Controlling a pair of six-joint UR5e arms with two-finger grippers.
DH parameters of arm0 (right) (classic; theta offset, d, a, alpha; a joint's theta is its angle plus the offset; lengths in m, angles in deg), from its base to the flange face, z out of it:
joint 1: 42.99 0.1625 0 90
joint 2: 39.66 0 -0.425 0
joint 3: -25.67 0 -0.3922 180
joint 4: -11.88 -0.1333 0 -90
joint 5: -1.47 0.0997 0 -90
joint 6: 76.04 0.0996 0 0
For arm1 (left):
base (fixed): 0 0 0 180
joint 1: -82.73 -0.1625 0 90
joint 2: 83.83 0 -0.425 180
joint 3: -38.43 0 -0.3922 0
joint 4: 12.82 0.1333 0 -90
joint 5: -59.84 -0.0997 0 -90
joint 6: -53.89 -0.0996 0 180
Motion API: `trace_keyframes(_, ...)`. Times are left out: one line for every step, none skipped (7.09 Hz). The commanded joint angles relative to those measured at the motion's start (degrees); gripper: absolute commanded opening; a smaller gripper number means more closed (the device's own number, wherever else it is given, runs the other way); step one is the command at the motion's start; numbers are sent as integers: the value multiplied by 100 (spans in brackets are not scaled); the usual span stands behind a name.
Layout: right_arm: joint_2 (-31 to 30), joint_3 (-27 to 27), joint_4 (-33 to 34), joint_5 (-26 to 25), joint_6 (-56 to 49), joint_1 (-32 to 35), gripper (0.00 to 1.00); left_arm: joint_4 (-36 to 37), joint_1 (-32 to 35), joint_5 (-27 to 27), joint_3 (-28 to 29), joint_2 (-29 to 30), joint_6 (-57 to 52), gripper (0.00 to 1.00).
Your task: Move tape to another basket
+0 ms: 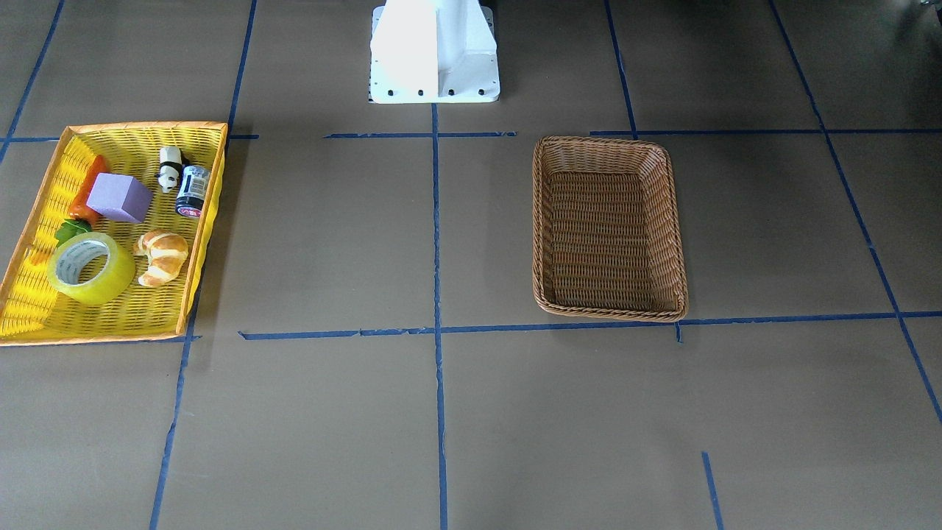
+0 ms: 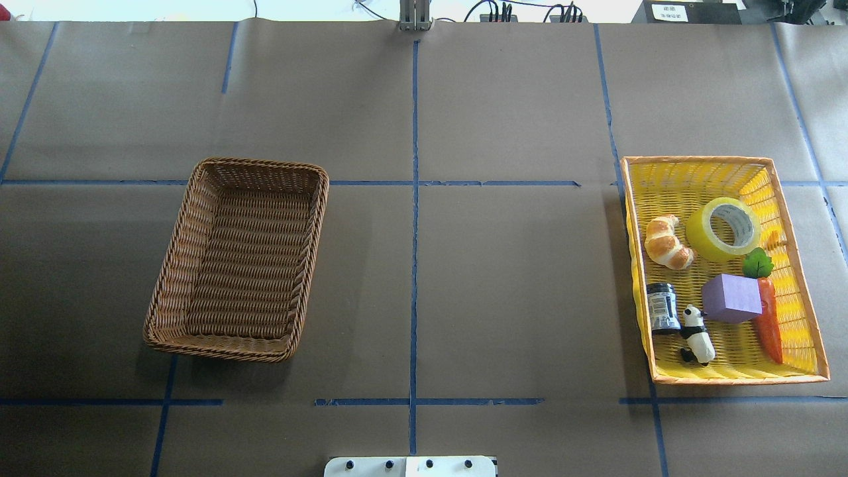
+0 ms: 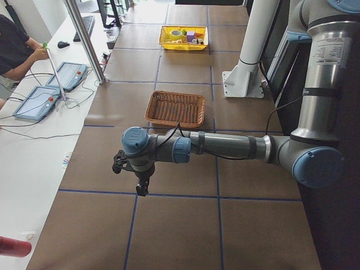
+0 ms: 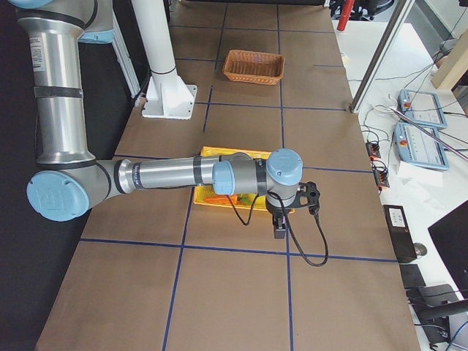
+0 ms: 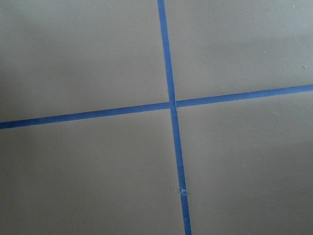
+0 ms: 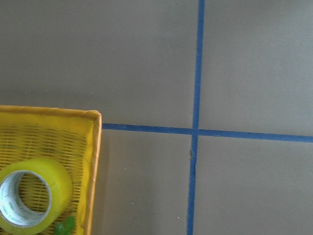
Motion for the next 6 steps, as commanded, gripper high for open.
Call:
trace_keyframes(44, 204, -416, -2, 1366, -628, 100, 1, -11, 12, -140, -4, 6, 100)
trace_keyframes(-8, 187, -1359, -2, 2429, -1022, 100, 1, -12, 12, -167, -4, -2, 100)
trace_keyframes(-34, 152, -2004, -89, 3180, -1505, 100, 1, -20, 12, -167, -4, 6, 100)
trace_keyframes(-43, 126, -2210, -246, 3448, -1805, 100, 1, -20, 12, -167, -4, -2, 100)
trace_keyframes(-43, 99, -2212, -544, 3529, -2130, 100, 1, -20, 12, -158, -13, -2, 100)
trace_keyframes(-43, 38, -2212, -808, 3539, -2403, 100, 1, -20, 21, -158, -13, -2, 100)
